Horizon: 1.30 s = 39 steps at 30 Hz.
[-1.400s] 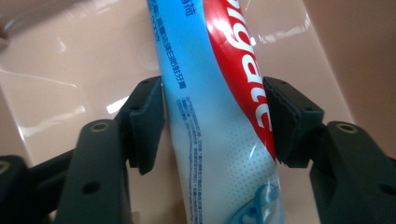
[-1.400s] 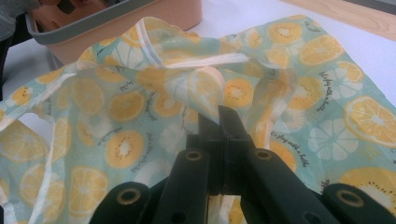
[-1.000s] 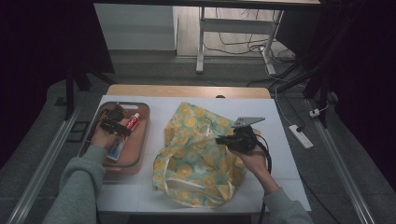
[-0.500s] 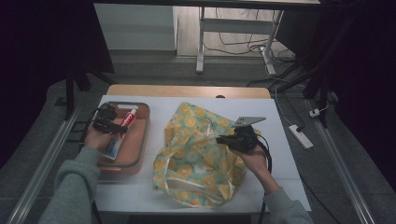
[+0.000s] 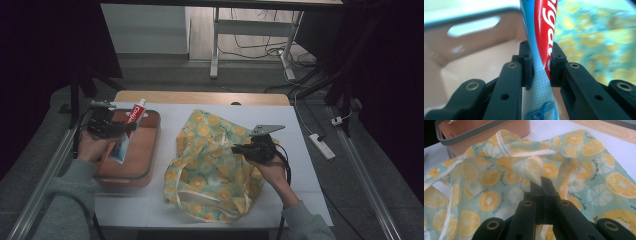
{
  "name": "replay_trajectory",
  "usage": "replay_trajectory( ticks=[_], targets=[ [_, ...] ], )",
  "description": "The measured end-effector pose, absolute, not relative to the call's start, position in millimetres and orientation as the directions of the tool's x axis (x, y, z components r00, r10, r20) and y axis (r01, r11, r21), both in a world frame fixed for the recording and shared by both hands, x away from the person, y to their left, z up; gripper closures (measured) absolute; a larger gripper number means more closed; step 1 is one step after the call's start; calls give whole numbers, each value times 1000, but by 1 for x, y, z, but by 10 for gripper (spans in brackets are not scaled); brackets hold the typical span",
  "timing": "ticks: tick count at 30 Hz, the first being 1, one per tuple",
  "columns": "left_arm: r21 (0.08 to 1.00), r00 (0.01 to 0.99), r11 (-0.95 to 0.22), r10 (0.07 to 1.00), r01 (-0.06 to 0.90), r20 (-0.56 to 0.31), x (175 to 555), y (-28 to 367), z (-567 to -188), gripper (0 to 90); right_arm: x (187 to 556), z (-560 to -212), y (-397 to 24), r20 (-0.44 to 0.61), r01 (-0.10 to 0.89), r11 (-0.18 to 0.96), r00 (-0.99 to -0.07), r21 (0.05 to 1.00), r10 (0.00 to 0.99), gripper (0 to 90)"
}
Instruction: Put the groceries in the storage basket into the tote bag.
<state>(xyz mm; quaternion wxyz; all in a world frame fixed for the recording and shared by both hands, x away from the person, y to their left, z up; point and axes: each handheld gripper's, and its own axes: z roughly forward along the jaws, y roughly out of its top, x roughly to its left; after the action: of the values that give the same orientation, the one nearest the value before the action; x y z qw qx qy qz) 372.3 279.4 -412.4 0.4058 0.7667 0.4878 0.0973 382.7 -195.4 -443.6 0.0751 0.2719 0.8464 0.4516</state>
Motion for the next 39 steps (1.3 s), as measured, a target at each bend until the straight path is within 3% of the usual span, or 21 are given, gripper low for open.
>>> replay_trajectory(
  ticks=[14,39],
  targets=[
    [799,719,-306,661,517,-213,345,215,-379,760,383,-442,-196,118,389,439,-841,810,527,889],
    [789,914,-507,370,348,-165,328,94,-381,760,384,-441,-199,135,395,412,-836,822,532,890]
  ],
)
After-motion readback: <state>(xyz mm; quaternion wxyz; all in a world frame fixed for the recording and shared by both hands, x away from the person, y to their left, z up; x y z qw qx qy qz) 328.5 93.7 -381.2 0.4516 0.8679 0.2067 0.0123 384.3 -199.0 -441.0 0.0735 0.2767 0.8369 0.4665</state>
